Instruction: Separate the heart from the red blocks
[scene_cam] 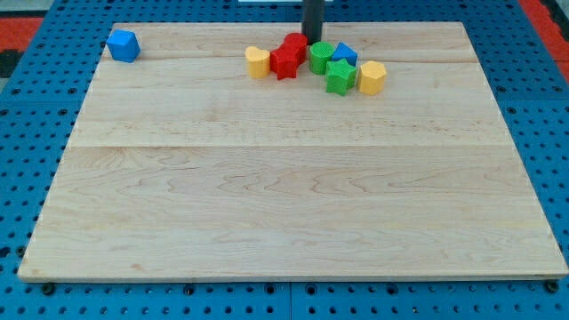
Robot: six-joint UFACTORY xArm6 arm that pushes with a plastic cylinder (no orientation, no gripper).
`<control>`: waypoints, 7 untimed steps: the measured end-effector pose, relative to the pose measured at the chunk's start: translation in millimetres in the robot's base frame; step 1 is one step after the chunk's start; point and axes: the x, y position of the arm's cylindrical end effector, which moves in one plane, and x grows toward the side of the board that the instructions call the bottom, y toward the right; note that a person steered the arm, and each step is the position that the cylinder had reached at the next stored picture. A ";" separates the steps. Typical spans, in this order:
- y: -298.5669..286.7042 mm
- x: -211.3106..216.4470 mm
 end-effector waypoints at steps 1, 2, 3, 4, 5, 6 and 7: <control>-10.2 46.2; -18.5 49.5; -11.8 4.8; -30.7 -11.6; -60.8 42.5; -45.1 100.0; -47.4 117.5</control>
